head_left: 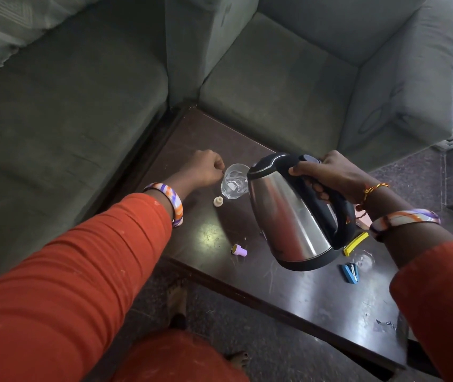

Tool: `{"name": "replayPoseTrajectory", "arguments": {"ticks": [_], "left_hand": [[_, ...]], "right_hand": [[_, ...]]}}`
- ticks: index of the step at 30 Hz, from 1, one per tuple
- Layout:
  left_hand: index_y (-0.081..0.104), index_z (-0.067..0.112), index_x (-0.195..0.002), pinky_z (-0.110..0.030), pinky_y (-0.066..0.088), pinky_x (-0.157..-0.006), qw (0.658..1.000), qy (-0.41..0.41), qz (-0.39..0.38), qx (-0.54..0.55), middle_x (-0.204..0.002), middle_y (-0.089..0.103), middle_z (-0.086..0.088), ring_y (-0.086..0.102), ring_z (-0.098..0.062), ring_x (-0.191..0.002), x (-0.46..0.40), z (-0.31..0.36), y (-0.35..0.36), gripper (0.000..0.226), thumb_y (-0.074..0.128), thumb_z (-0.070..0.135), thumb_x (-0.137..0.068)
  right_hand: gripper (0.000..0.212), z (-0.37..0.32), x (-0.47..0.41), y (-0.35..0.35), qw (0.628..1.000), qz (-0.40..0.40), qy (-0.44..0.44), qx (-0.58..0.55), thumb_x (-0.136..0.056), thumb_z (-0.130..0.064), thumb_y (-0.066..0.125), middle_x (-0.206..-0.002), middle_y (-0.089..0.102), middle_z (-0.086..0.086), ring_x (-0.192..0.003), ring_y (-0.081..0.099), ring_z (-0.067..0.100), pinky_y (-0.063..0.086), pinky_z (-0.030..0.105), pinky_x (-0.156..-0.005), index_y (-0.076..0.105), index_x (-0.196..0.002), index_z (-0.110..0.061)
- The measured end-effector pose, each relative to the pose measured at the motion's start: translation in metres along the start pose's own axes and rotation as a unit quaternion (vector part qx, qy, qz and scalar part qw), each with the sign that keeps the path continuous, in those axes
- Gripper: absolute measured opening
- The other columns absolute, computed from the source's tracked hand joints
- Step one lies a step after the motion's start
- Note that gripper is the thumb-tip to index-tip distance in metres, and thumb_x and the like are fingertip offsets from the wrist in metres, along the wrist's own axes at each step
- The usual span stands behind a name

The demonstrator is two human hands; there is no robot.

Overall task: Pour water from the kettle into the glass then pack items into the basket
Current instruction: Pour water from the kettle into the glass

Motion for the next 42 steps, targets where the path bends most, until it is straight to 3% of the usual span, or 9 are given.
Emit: {"name": "replayPoseTrajectory", "arguments": {"ticks": [17, 42], "left_hand": [[0.067, 0.005, -0.102, -0.032, 0.047, -0.088, 1.0, -0.01, -0.024, -0.008, -0.11, 0.068, -0.016, 0.062, -0.029, -0.105, -0.007, -0.01, 0.023, 0.024, 0.058, 0.009, -0.08], [0.067, 0.007, -0.102, -0.03, 0.046, -0.084, 0.999, -0.019, -0.038, -0.023, -0.11, 0.067, -0.016, 0.061, -0.029, -0.103, -0.014, -0.005, 0.031, 0.024, 0.059, 0.009, -0.081]], "right_hand": [[0.037, 0.007, -0.008, 0.001, 1.0, 0.011, 0.008, -0.015, -0.074, -0.03, 0.068, -0.03, 0.041, -0.005, -0.032, 0.037, 0.016, 0.035, 0.022, -0.039, 0.049, -0.05, -0.009], [0.034, 0.008, -0.009, -0.004, 1.0, -0.006, 0.023, -0.005, -0.073, -0.032, 0.068, -0.033, 0.041, -0.004, -0.03, 0.037, 0.014, 0.036, 0.019, -0.038, 0.052, -0.055, -0.009]]}}
Point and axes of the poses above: each hand's wrist, its own x-axis away from the middle knuckle, its own y-axis out of the palm, z = x × y, the point moved 4 cm from there along -x, towards the middle knuckle
